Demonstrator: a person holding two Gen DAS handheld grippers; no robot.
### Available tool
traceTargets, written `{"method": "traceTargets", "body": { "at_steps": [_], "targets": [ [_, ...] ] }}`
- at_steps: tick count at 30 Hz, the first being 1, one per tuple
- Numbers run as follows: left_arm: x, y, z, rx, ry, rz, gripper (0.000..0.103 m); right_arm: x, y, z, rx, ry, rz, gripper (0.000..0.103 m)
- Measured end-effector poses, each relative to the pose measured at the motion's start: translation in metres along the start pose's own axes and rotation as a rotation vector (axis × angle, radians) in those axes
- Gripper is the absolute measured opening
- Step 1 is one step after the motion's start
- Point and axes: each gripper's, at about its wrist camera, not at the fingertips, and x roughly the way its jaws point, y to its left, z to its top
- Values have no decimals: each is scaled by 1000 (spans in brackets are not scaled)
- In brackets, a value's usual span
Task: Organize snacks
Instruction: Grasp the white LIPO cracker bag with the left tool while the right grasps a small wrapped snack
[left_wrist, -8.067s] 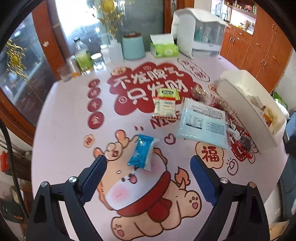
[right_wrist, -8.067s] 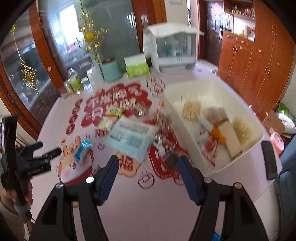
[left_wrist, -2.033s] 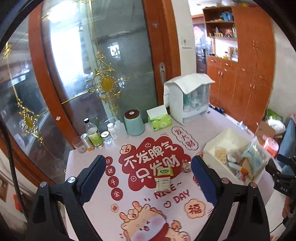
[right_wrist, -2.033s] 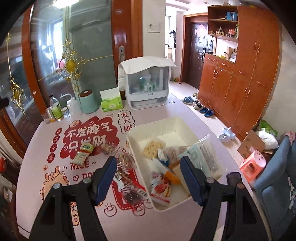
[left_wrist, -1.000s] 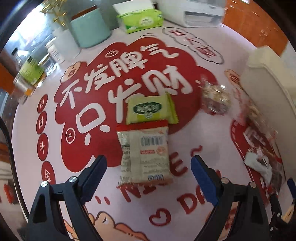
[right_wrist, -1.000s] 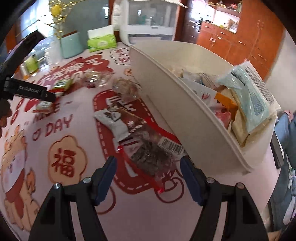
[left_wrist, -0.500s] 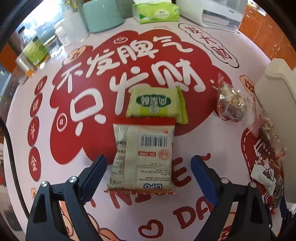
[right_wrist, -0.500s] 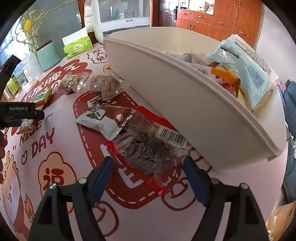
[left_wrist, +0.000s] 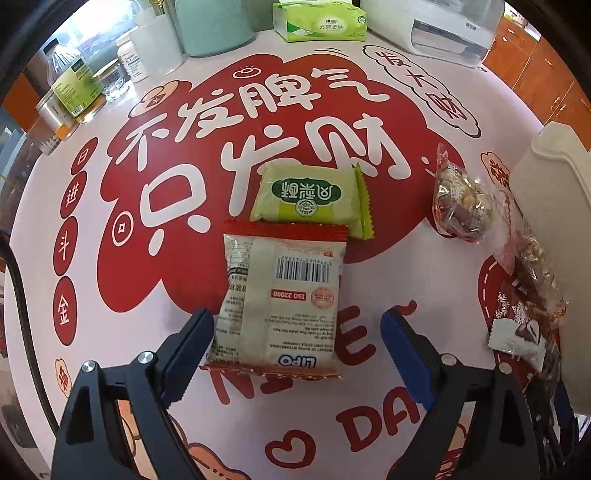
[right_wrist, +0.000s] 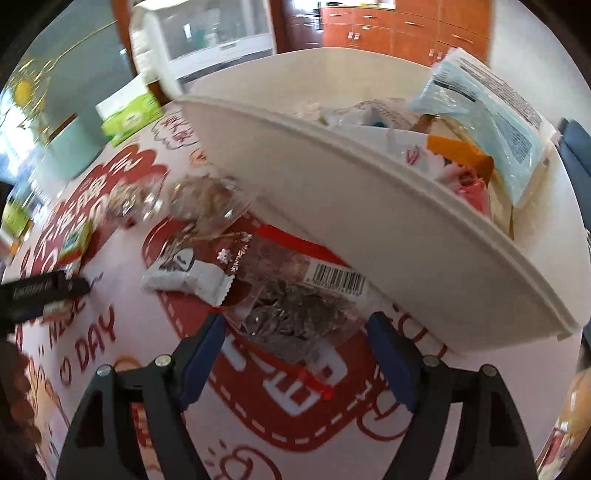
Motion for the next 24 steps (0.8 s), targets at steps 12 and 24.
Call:
{"method": "traceTargets", "body": {
  "at_steps": [12,24],
  "targets": [
    [-11,-2,-5,15,-30,-38,44,1,8,-3,-107,-83,-10,26],
    [-35,1,-32,4,-41,-62,44,-28,6,-19,-224,-144,93,4]
  ]
}}
